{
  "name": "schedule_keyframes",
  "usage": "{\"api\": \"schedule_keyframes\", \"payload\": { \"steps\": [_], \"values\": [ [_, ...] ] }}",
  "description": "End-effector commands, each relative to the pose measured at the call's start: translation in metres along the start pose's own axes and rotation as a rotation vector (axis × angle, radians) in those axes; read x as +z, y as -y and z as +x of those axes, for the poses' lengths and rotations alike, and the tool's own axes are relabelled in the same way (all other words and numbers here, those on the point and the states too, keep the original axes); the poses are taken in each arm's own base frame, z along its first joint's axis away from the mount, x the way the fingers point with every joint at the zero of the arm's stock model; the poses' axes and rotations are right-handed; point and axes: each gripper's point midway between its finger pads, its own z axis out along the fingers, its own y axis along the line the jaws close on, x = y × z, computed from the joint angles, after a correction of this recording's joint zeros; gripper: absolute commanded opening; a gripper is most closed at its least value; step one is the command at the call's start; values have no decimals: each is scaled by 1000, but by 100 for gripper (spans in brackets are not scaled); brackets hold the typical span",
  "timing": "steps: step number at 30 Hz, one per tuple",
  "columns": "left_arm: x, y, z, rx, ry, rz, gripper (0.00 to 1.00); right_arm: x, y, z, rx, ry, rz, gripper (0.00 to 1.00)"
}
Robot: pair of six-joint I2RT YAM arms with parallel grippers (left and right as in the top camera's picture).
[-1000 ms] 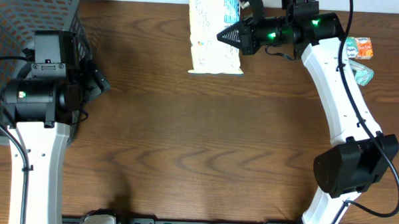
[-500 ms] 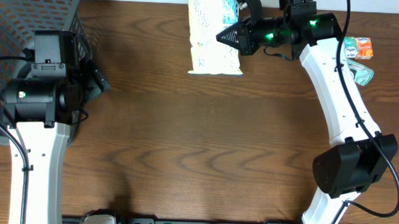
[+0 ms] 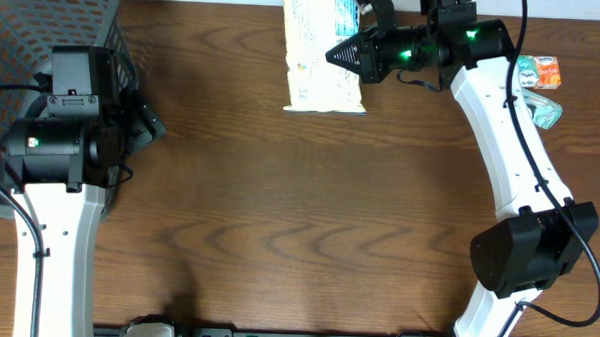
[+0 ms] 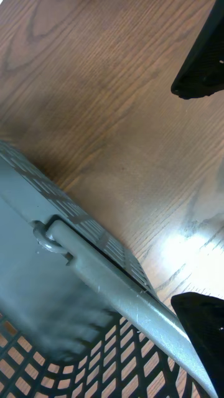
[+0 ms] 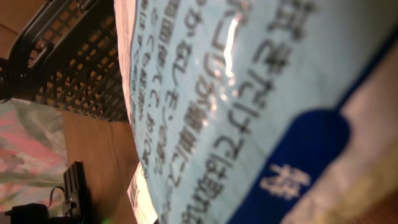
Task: Scan the item barcode
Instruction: 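Hold the snack bag up in front of the scanner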
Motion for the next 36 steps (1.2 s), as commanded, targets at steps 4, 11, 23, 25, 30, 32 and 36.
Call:
{"api": "schedule_keyframes", "payload": {
  "steps": [4, 11, 23, 25, 30, 32, 36],
  "values": [
    [2, -4, -1, -20, -1, -20, 98, -5, -6, -6, 3, 14, 17, 1],
    [2, -4, -1, -20, -1, -20, 98, -5, -5, -6, 4, 12, 25, 1],
    [2, -4, 0, -20, -1, -20, 98, -5, -1, -5, 5, 8, 47, 1],
    [2, -4, 0, -20, -1, -20, 98, -5, 0, -5, 5, 8, 48, 1],
    [2, -4, -1, -20, -1, -20, 98, -6, 4, -3, 9, 2, 73, 1],
    [2, -4, 0, -20, -1, -20, 98, -6, 4, -3, 11, 0, 72, 1],
    [2, -4, -1, -20, -1, -20, 98, -6, 4, -2, 15, -4, 75, 1]
  ]
}}
